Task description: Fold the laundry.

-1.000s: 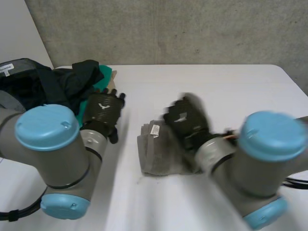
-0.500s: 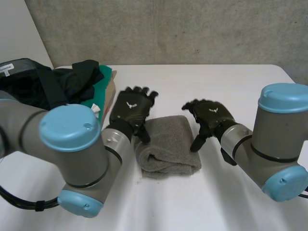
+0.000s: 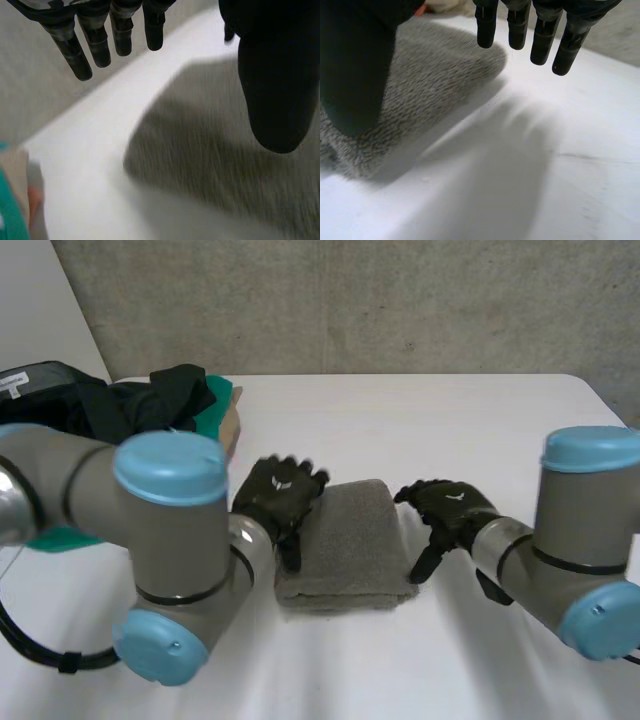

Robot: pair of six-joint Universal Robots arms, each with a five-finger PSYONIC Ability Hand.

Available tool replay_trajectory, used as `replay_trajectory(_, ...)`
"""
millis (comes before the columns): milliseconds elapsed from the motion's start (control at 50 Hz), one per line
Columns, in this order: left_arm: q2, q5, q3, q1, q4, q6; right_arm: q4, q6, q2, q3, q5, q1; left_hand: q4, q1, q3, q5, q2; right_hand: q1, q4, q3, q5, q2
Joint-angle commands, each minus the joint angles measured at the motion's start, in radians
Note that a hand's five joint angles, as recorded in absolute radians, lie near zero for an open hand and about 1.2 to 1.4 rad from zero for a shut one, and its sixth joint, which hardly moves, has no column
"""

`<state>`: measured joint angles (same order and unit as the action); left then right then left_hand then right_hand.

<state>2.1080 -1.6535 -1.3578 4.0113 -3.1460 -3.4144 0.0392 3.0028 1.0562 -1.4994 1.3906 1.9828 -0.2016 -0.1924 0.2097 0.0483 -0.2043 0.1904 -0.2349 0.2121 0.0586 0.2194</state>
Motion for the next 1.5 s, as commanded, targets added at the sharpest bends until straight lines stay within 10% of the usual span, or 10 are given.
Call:
replay_trajectory(20,-0.143,0.184,-0.020,0.043,-0.029,0.007,-0.114,0.149,0.110,-0.191,-0.011,-0.068,-0.012,-0.021,0.004,-0.009,-0.009,-0.016,0.060,-0.038,-0.059,-0.045)
replay_trajectory(200,-0.187,0.405,-0.055,0.106,-0.017,0.024,-0.136,0.202,0.076,-0.243,-0.085,-0.058,-0.015,-0.024,0.007,-0.006,-0.012,-0.016,0.060,-0.038,-0.059,-0.045)
replay_trajectory(440,-0.186,0.403,-0.060,0.106,-0.020,0.033,-0.186,0.272,-0.067,-0.116,-0.116,0.037,-0.021,-0.030,0.013,-0.001,-0.018,0.100,-0.055,0.078,0.057,0.071)
replay_trajectory(620,-0.183,0.403,-0.060,0.109,-0.023,0.037,-0.186,0.360,-0.146,-0.007,-0.041,0.059,-0.021,-0.030,0.013,-0.001,-0.018,1.205,-1.160,1.183,1.162,1.176)
replay_trajectory(900,-0.178,0.402,-0.060,0.115,-0.025,0.037,-0.193,0.324,-0.107,0.151,0.047,-0.191,-0.021,-0.030,0.013,-0.001,-0.018,1.206,-1.161,1.184,1.163,1.177)
replay_trajectory(1500,-0.106,0.396,-0.057,0.138,-0.049,0.037,-0.038,0.108,-0.789,1.222,0.327,-0.527,-0.030,-0.039,0.021,0.008,-0.027,1.206,-1.161,1.184,1.163,1.177)
